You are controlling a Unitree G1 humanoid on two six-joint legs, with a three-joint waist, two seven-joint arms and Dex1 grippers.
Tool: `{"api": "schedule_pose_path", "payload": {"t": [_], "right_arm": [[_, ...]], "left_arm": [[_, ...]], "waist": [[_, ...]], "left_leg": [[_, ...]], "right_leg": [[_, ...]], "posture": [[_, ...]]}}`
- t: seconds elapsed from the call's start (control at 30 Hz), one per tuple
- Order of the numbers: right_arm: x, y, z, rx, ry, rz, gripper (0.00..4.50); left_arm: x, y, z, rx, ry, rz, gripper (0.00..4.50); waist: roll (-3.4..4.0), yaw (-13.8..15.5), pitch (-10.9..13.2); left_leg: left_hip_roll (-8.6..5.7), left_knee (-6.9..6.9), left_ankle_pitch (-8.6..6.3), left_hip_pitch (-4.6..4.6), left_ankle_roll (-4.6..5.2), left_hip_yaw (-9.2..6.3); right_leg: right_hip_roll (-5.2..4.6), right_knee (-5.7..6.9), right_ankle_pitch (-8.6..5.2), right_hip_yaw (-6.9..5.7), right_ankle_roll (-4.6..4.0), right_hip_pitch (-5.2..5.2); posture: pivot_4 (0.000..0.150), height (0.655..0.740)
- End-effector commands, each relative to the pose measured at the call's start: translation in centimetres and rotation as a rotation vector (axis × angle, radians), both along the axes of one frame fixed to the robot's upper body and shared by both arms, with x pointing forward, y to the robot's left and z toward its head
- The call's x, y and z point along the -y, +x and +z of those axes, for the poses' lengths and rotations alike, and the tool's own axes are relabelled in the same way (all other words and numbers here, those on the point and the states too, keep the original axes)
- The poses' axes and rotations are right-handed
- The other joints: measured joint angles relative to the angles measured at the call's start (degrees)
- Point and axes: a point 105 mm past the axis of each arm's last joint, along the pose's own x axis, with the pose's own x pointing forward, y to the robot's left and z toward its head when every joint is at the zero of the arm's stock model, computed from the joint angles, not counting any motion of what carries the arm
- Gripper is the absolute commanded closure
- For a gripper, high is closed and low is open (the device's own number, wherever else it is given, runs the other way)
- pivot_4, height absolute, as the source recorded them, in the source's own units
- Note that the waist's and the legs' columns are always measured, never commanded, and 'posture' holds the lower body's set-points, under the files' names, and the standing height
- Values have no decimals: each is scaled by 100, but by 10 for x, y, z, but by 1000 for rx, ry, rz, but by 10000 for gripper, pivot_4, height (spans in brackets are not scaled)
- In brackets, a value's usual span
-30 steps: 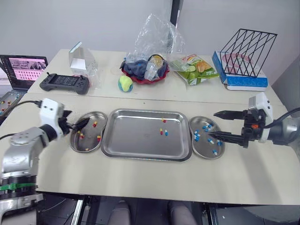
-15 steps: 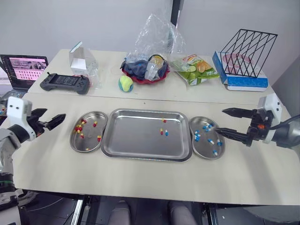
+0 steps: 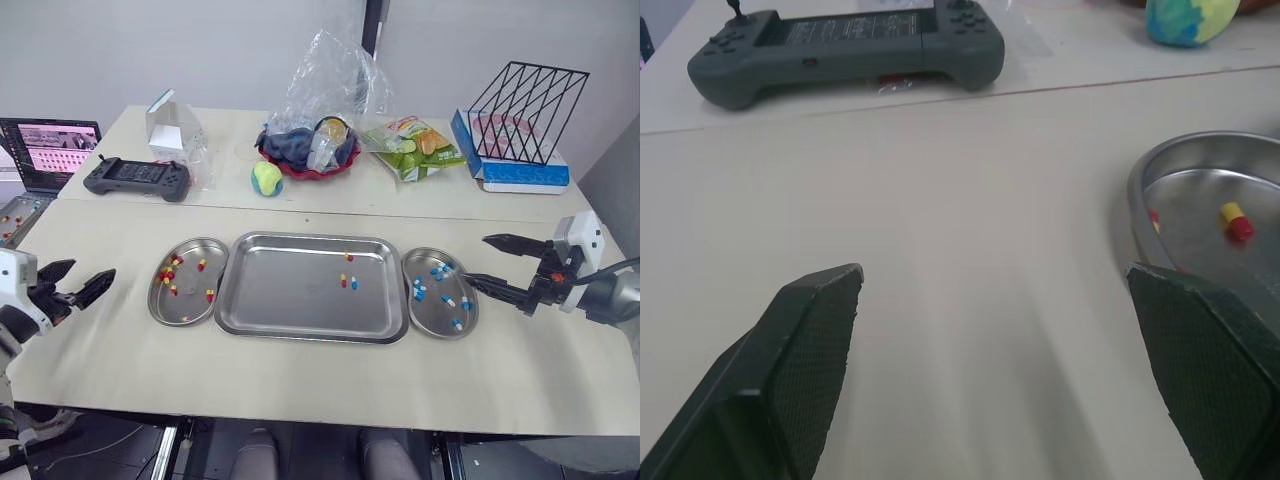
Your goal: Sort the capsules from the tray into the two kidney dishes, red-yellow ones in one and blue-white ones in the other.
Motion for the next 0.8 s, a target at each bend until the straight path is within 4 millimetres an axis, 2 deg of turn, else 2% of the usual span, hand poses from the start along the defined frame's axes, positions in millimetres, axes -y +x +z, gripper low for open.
{"api": "schedule_pose_path", "payload": {"t": [0.03, 0.3, 0.47, 0.6, 0.8], "right_arm": [[12, -1, 16, 68, 8, -31, 0], [38, -5, 3, 31, 18, -124, 0], [48, -6, -2, 38, 52, -180, 0], [49, -18, -15, 1, 12, -164, 0], [50, -18, -11, 10, 29, -169, 0]], "left_arm": [[-4, -7, 22, 76, 32, -27, 733], [-2, -13, 24, 88, 7, -71, 733], [-3, -15, 24, 97, -16, -80, 733], [-1, -18, 17, 61, -42, -103, 733], [1, -17, 8, 9, -74, -101, 733]], "waist": [[0, -6, 0], [0, -38, 0], [0, -71, 0], [0, -65, 0], [0, -77, 0]], "left_leg": [[0, 0, 0, 0, 0, 0], [0, -1, 0, 1, 0, 0], [0, -1, 0, 3, 0, 0], [0, -3, 0, 1, 1, 0], [0, -2, 0, 6, 0, 2]], "right_leg": [[0, 0, 0, 0, 0, 0], [1, 0, 0, 0, 0, 0], [2, 3, 0, 1, 0, 0], [1, -1, -1, 1, 1, 0], [2, 6, -2, 3, 2, 2]], "posture": [[1500, 7289], [1500, 7289], [1500, 7289], [1500, 7289], [1500, 7289]]}}
